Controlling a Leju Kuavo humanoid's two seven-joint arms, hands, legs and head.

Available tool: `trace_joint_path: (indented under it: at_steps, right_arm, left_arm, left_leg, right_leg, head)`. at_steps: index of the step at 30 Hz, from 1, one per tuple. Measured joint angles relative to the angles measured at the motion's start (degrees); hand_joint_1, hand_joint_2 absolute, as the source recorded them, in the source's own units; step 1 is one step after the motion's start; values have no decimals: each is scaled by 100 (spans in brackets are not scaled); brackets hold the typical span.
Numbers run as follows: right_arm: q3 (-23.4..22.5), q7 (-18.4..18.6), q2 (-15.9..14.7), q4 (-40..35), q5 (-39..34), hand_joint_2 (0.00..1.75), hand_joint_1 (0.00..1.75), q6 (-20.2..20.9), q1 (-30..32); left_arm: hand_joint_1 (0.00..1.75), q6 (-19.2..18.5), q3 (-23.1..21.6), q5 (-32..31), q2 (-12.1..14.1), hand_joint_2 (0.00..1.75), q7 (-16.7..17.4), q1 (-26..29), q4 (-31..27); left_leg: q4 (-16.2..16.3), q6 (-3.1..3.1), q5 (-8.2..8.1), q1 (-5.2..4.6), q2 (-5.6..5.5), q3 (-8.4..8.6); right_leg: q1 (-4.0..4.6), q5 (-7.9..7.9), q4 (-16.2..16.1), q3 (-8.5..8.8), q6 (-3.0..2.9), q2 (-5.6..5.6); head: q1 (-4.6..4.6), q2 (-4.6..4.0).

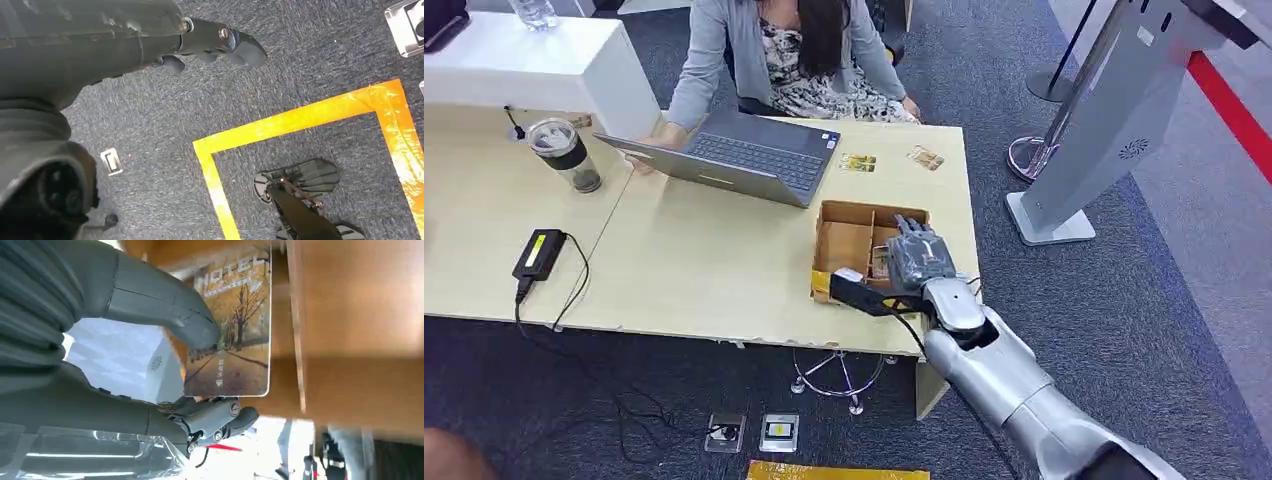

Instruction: Pass the card to the sensor for recognition and then transmit it.

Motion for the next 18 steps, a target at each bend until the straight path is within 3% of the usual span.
trace_joint_path:
  at_steps: [11, 18]
  right_arm:
    - [-352, -494, -192, -122, -83, 175, 175, -759, -891]
    - [-398, -566, -210, -57, -103, 175, 175, -890, -1060]
  left_arm:
    - [0, 55, 0, -120, 11, 0, -107, 3, 0]
    - [0, 76, -2, -136, 11, 0, -118, 2, 0]
  left_leg:
    - [1, 0, 0, 0, 5, 1]
    - [0, 0, 0, 0, 5, -3]
  right_leg:
    - [0, 1, 0, -1, 0, 7]
    - [0, 1, 0, -2, 0, 8]
  head:
    - [0, 0]
    - [0, 0]
